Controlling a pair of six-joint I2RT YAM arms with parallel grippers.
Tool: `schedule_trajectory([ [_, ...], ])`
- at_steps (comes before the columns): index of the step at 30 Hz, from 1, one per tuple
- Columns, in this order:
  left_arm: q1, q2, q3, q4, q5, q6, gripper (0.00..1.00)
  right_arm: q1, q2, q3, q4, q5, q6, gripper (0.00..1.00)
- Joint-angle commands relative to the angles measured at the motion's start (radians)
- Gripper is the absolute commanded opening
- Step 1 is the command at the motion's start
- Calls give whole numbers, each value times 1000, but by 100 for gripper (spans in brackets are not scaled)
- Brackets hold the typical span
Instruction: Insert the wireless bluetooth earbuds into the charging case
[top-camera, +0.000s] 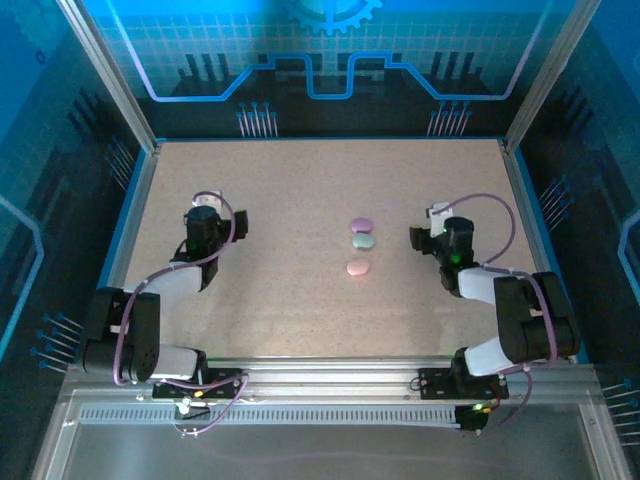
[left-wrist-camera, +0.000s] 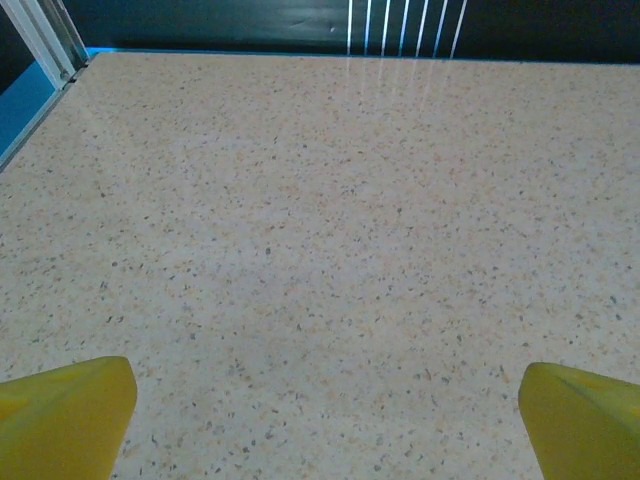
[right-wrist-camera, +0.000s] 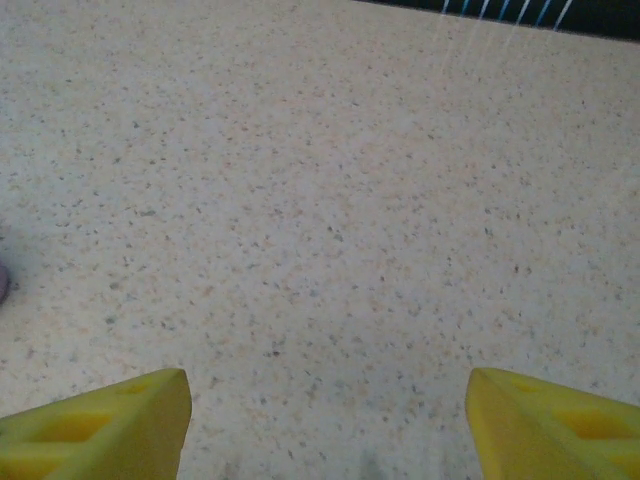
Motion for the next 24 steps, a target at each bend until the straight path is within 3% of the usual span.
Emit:
schedule_trajectory([
  [1,48,-6,-72,134,101,-12,99,-10,27,-12,144,-90,-2,83],
  [3,52,12,-153,293,109,-16,99,-13,27,-3,122,-43,21,100],
  [9,54,192,-260,664,167,13,99,-5,25,-4,124,-26,19,100],
  [10,56,162,-242,567,147,-1,99,-6,25,-3,119,-29,18,100],
  [13,53,166,-189,477,65,-31,99,-4,25,-4,121,-27,17,100],
  [24,47,173,-193,502,53,-24,99,-6,25,-1,116,-38,18,100],
])
